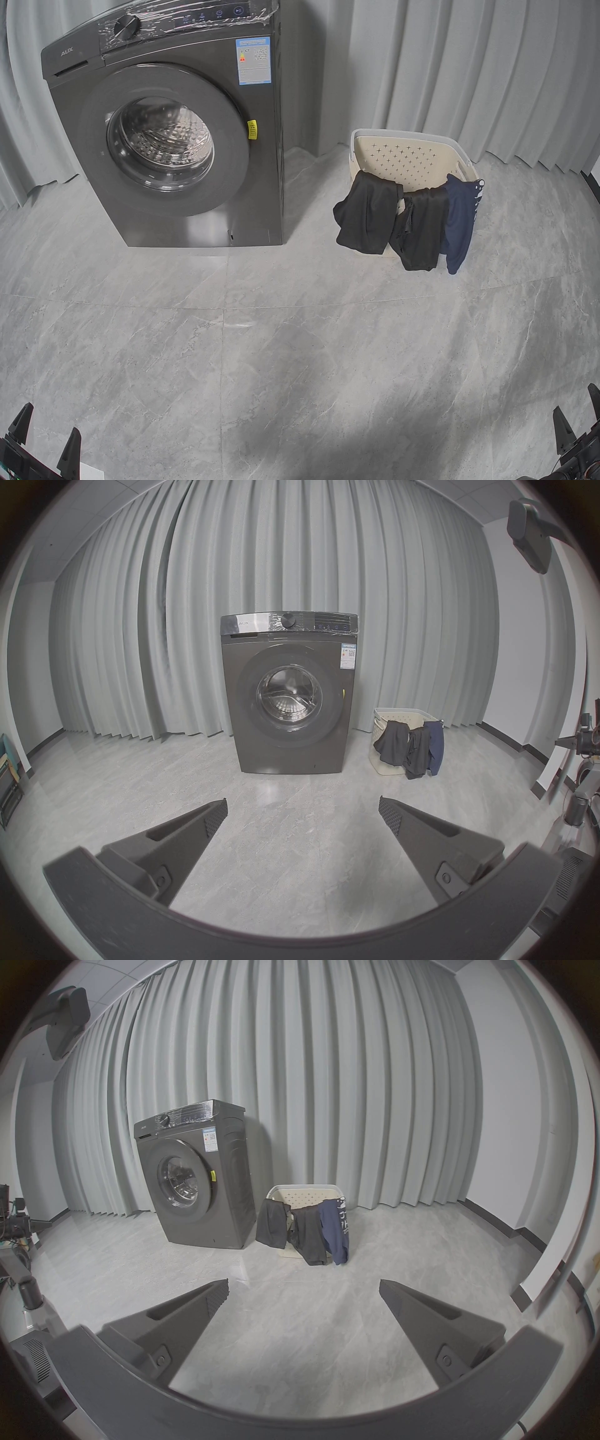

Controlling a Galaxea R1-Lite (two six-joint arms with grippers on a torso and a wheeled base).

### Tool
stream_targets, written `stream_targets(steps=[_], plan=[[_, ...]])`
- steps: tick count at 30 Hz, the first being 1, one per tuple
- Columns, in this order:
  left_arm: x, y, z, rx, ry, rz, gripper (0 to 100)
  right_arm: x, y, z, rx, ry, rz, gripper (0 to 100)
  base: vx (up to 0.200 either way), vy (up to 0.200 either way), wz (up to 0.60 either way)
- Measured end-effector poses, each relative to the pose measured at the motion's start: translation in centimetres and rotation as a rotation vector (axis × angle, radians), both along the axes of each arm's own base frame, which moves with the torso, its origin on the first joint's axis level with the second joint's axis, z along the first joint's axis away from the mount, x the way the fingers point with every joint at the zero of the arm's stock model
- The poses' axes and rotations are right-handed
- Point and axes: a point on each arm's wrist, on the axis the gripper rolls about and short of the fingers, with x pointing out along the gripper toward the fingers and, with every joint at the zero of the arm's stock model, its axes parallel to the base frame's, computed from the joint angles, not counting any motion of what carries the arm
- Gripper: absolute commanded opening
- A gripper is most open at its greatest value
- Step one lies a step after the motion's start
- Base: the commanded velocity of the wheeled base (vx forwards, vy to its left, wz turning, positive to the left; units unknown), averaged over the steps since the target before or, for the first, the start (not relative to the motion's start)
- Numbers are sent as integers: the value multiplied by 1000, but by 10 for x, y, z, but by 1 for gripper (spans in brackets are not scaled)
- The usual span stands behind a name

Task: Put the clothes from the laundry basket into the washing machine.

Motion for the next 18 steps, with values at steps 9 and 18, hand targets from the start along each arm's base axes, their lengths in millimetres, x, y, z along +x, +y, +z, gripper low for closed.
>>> stream_targets(steps=[9, 18], plan=[[0, 0, 0, -2, 0, 1, 100, 0, 0, 0, 0, 0, 0, 100, 0, -200, 0], [0, 0, 0, 2, 0, 0, 100, 0, 0, 0, 0, 0, 0, 100, 0, -111, 0]])
